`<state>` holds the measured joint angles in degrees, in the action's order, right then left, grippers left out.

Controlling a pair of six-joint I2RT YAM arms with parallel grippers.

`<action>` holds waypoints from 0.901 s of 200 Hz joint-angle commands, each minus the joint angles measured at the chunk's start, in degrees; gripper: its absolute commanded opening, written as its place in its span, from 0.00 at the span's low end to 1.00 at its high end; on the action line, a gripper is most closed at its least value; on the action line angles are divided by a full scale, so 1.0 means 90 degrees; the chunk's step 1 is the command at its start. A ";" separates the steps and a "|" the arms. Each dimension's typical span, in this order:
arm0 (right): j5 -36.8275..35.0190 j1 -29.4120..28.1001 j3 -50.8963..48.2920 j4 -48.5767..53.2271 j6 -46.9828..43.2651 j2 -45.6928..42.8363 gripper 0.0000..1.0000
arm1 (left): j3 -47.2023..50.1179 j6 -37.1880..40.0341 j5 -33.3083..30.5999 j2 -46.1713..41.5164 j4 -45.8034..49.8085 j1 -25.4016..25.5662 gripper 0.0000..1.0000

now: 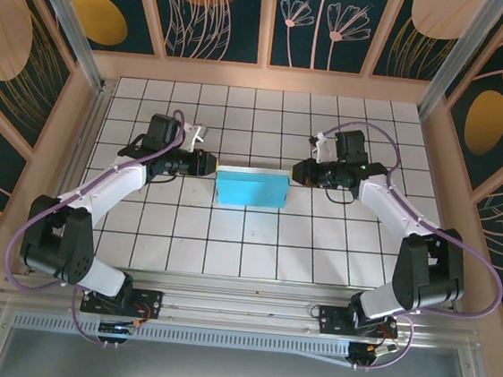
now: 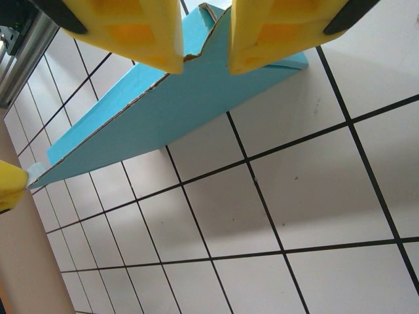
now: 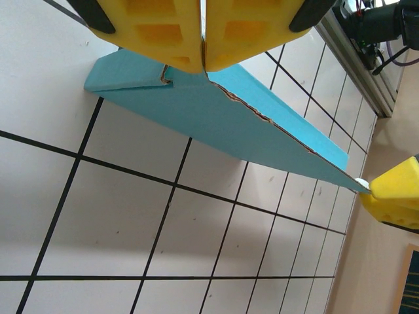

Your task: Fold the paper box

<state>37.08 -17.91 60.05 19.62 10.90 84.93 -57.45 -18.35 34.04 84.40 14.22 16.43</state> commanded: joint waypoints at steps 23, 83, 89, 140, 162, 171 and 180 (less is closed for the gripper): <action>-0.0087 -0.0061 -0.0102 -0.0119 0.0062 0.0049 0.10 | -0.0140 -0.0089 0.0066 -0.0022 0.0246 0.0049 0.23; -0.0097 -0.0065 -0.0101 -0.0102 0.0049 0.0044 0.10 | -0.0060 -0.0219 0.0017 -0.0110 0.0276 0.0079 0.28; -0.0105 -0.0070 -0.0115 -0.0099 0.0052 0.0044 0.10 | -0.0059 -0.0235 0.0028 -0.0110 0.0276 0.0076 0.27; -0.0106 -0.0090 -0.0138 -0.0132 0.0093 0.0013 0.10 | -0.0048 -0.0389 0.0097 -0.0100 0.0218 0.0098 0.18; -0.0106 -0.0104 -0.0176 -0.0187 0.0135 0.0018 0.10 | 0.0024 -0.0495 0.0239 -0.0101 0.0066 0.0098 0.18; -0.0106 -0.0117 -0.0188 -0.0197 0.0144 0.0024 0.10 | 0.0062 -0.0558 0.0274 -0.0100 0.0002 0.0095 0.18; -0.0106 -0.0123 -0.0188 -0.0197 0.0154 0.0018 0.10 | 0.0093 -0.0603 0.0299 -0.0091 -0.0051 0.0097 0.18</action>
<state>36.93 -18.15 59.42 18.74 11.25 84.95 -57.54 -21.65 34.70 84.38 15.18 16.95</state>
